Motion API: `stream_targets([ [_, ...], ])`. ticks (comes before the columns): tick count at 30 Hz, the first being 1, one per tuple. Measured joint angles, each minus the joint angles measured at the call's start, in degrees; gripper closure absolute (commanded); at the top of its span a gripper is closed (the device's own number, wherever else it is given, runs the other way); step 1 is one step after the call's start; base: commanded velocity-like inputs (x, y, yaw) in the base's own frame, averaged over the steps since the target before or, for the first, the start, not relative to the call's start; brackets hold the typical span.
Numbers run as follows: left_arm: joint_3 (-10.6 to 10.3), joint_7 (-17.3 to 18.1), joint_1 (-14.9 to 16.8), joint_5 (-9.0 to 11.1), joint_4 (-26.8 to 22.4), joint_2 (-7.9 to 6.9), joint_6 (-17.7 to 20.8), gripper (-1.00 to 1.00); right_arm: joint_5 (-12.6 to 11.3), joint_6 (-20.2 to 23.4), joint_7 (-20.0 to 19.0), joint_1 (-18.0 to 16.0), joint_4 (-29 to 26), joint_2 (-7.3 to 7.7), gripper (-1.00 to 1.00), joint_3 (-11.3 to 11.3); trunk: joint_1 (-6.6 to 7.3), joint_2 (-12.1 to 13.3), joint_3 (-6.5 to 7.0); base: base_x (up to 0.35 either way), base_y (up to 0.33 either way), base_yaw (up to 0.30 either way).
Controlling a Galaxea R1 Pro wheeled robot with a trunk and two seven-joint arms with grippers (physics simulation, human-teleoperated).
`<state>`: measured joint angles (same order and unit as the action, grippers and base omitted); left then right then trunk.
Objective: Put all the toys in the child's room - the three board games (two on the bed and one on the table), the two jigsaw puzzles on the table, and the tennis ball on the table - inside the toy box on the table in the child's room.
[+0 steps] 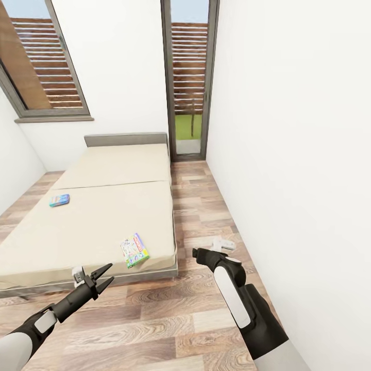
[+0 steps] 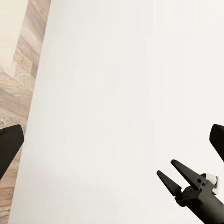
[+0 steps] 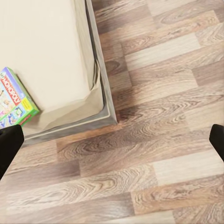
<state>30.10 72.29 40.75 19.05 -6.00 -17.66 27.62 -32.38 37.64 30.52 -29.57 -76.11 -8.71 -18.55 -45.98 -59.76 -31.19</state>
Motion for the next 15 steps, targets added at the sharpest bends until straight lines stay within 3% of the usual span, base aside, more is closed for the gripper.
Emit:
stream_targets([
  [15,0.00,-0.09,0.00,0.00,0.00,0.02,0.00,-1.00,0.02,-0.05,0.00,0.00,0.06,0.00,-1.00,-0.01,-3.30,-6.02,-1.52,0.000,0.000,0.000],
])
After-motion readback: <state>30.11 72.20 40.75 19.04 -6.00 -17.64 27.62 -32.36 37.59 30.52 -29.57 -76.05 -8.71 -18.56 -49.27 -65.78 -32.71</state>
